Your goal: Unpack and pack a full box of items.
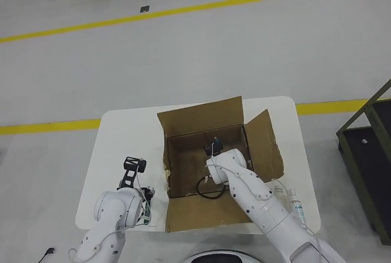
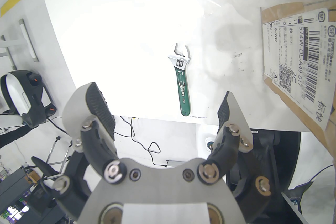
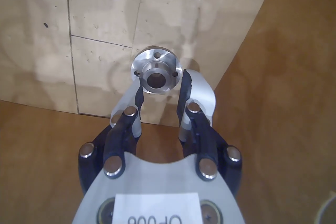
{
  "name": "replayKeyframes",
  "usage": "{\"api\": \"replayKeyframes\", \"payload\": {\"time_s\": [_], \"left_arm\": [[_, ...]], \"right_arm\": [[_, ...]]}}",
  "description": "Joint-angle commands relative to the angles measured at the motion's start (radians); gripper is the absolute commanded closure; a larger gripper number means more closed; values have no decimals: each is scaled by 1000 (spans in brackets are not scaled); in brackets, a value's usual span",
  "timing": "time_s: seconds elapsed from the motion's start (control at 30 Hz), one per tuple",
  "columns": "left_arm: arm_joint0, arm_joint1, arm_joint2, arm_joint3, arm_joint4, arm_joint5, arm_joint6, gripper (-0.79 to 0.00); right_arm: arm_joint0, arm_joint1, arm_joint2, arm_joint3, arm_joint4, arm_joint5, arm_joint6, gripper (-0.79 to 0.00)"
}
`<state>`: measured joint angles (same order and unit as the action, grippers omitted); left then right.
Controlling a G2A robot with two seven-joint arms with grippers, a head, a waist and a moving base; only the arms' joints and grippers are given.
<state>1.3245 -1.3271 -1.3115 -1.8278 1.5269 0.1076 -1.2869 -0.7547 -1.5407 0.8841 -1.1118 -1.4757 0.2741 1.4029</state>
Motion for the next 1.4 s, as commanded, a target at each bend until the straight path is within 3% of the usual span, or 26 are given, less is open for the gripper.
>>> {"api": "replayKeyframes", "payload": {"time_s": [0.0,0.43,0.53,0.6,0.7,0.97,1.2,1.37], "left_arm": [[0,0,0,0,0,0,0,-785],[0,0,0,0,0,0,0,-785],[0,0,0,0,0,0,0,-785],[0,0,0,0,0,0,0,-785],[0,0,0,0,0,0,0,-785],[0,0,0,0,0,0,0,-785],[0,0,0,0,0,0,0,-785],[0,0,0,0,0,0,0,-785]], "right_arm": [[1,-3,1,6,1,0,-2,-342],[14,-22,9,61,4,-7,-26,-296],[18,-26,11,71,7,-8,-30,-234],[19,-29,13,77,6,-9,-32,-114],[21,-32,16,86,8,-14,-35,-9],[19,-38,39,74,25,-25,-51,0],[-20,-19,120,-84,20,-34,-51,0],[-103,6,212,-319,13,-75,-51,0]]}}
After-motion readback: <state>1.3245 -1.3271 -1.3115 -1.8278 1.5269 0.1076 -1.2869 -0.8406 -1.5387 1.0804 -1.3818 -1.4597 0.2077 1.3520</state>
